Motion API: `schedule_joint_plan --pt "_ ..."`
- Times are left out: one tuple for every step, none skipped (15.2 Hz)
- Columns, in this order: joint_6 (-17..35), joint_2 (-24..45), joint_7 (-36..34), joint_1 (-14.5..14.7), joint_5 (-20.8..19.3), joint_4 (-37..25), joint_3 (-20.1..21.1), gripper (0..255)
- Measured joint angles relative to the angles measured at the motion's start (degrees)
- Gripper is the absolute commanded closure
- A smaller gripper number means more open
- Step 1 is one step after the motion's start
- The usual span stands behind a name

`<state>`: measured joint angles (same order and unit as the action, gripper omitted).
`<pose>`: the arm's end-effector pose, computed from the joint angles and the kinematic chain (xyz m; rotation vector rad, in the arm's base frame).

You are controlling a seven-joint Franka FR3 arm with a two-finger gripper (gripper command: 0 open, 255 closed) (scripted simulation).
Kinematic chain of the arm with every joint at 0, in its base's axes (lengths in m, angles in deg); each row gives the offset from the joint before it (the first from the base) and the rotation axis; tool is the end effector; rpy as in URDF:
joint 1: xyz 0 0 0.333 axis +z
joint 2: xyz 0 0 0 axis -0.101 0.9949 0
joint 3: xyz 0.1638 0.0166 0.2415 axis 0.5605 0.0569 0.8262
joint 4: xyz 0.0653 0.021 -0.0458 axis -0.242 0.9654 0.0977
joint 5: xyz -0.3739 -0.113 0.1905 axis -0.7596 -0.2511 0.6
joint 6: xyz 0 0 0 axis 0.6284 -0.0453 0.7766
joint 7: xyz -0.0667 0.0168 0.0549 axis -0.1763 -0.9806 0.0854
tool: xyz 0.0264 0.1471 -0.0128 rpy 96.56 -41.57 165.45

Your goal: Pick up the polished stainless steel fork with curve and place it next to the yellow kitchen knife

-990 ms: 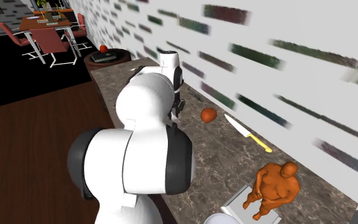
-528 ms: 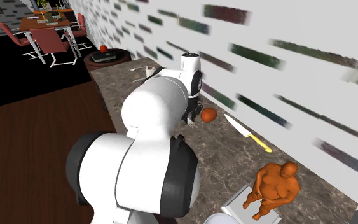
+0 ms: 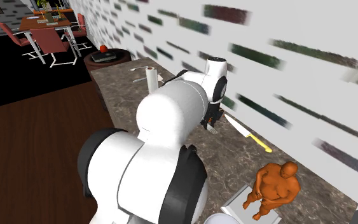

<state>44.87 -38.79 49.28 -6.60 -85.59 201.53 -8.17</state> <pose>0.5738 0.0055 0.4094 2.8372 1.2679 -0.0487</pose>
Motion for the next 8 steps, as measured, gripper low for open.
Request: schedule_joint_plan --pt "0.11 0.55 1.21 -0.58 -0.1 -0.47 -0.67 255" --pt "0.32 0.56 2.84 -1.38 -0.2 -0.33 -1.57 255" --pt "0.53 0.71 3.73 -1.79 -0.23 -0.31 -2.06 255" --pt "1.03 0.52 4.23 -2.03 -0.27 0.36 -2.33 255" --pt "1.61 0.7 4.4 -2.12 -0.29 0.74 -2.43 255" --pt "2.43 0.85 4.43 -2.15 -0.31 1.42 -2.46 255" --pt "3.15 1.13 4.53 -2.2 -0.33 1.84 -2.52 255" --pt "3.87 1.31 4.48 -2.19 -0.34 2.38 -2.51 255"
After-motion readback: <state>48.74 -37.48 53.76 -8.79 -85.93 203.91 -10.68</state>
